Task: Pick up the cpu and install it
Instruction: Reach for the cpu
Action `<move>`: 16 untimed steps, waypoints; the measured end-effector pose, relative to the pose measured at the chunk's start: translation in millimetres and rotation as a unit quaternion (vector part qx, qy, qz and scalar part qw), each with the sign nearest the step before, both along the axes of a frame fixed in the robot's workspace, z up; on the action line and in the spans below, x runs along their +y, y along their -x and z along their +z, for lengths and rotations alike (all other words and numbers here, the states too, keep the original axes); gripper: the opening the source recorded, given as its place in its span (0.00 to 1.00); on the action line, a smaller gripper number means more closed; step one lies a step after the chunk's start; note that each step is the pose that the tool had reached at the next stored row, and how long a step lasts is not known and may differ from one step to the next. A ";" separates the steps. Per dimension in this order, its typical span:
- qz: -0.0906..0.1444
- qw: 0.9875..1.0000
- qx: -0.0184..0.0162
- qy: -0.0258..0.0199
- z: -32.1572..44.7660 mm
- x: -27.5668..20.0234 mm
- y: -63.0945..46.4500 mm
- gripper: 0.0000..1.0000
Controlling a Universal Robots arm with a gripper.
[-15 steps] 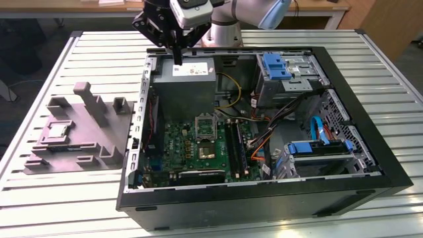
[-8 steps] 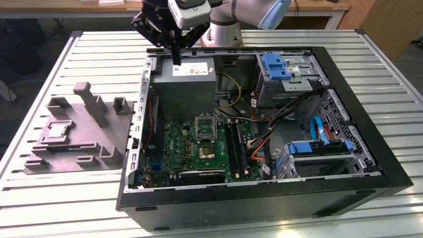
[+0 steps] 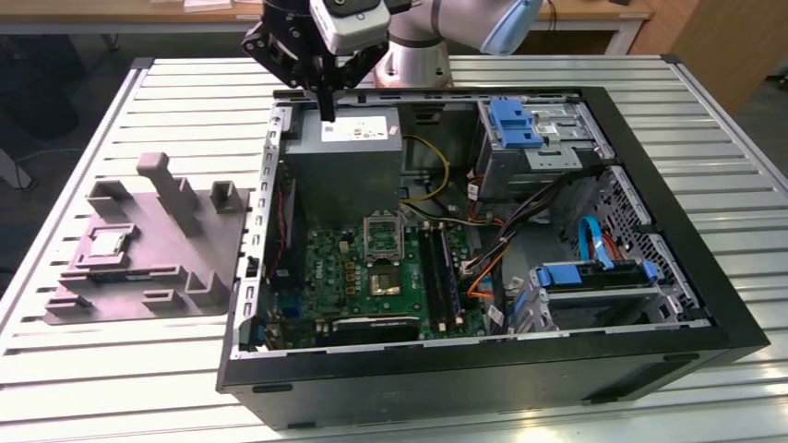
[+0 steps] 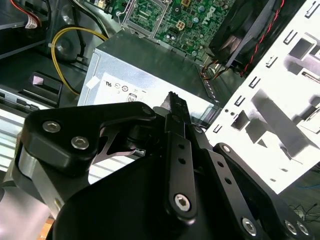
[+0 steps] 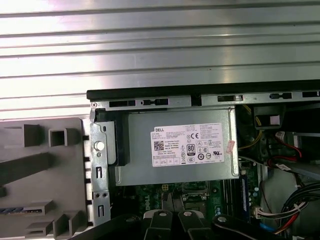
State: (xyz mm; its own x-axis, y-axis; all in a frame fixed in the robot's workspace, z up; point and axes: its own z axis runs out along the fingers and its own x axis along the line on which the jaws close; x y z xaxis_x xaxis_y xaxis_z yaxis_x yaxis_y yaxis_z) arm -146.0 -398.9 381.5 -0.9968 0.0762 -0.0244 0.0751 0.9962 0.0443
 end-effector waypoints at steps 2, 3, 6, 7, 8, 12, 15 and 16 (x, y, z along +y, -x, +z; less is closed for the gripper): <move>0.000 1.000 0.000 0.000 -0.4 0.0 2.0 0.11; 0.000 1.000 0.000 0.000 -0.4 0.0 2.0 0.11; 0.000 1.000 0.000 0.000 -0.7 0.0 2.3 0.11; 0.000 1.000 0.000 0.000 -0.7 0.0 2.4 0.11; 0.000 1.000 0.000 0.000 -0.8 0.0 2.5 0.11; 0.000 1.000 0.000 0.000 -0.8 0.0 2.5 0.11; 0.000 1.000 0.000 0.000 -1.6 0.0 3.8 0.11; 0.000 1.000 0.000 0.000 -1.6 0.0 3.8 0.11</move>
State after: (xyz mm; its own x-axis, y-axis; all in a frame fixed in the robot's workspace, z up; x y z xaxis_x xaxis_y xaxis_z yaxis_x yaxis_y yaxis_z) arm -149.8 -398.9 379.9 -0.9968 0.0762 -0.0240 0.0751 0.9962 0.0443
